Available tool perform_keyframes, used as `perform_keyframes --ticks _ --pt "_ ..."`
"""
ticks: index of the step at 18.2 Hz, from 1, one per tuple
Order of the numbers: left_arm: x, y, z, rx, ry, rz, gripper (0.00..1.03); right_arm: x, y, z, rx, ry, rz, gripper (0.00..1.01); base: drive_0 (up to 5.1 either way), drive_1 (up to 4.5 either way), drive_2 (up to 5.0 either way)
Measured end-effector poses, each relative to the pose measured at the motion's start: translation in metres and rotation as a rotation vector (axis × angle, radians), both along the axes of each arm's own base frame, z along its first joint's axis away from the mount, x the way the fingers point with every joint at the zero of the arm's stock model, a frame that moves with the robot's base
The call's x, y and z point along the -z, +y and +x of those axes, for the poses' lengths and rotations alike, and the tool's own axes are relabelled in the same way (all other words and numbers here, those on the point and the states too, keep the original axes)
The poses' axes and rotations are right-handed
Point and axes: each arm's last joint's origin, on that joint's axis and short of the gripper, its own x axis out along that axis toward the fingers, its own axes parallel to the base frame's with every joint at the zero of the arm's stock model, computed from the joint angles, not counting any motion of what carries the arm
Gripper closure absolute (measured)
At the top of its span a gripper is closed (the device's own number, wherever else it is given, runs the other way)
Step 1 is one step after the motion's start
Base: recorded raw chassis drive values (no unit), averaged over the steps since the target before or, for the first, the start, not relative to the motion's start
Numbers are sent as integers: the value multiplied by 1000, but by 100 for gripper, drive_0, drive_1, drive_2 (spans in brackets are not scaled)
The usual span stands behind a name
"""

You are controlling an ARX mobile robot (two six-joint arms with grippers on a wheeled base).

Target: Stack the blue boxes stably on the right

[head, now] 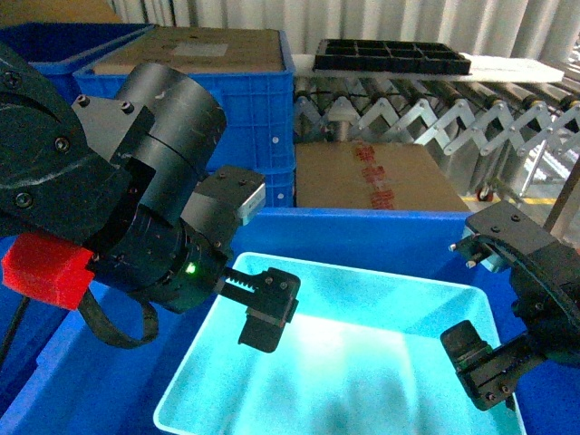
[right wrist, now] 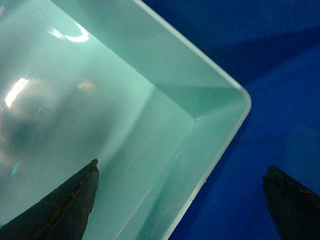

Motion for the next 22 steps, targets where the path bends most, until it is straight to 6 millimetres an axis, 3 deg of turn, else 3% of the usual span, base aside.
perform_keyframes --ticks 2,5,8,9,12,13,14,18,20,22 --pt "-18 3 1 -15 -9 -70 5 -12 2 6 -25 -31 29 3 0 0 0" --pt "-69 8 10 -45 -66 -227 5 -58 6 17 -67 -157 94 3 0 0 0" --pt "-91 17 10 -61 -113 -295 5 -79 6 17 -94 -204 128 3 0 0 0" --pt "-106 24 7 -85 -160 -350 5 -94 5 15 -108 -242 146 3 0 0 0" --pt "-149 61 -28 -161 -267 -450 5 -149 -6 -6 -134 -380 192 3 0 0 0" --pt "-164 77 -50 -200 -298 -469 5 -174 -10 -24 -131 -458 198 3 0 0 0" --pt "-174 85 -61 -225 -316 -495 5 -186 -12 -38 -111 -493 189 3 0 0 0" --pt "-208 89 -107 -236 -436 -591 5 -213 -14 -87 -53 -527 252 3 0 0 0" --pt "-217 88 -114 -241 -490 -653 5 -221 -12 -93 -36 -576 285 3 0 0 0" --pt "-214 88 -112 -261 -474 -654 5 -218 -12 -91 -2 -587 293 4 0 0 0"
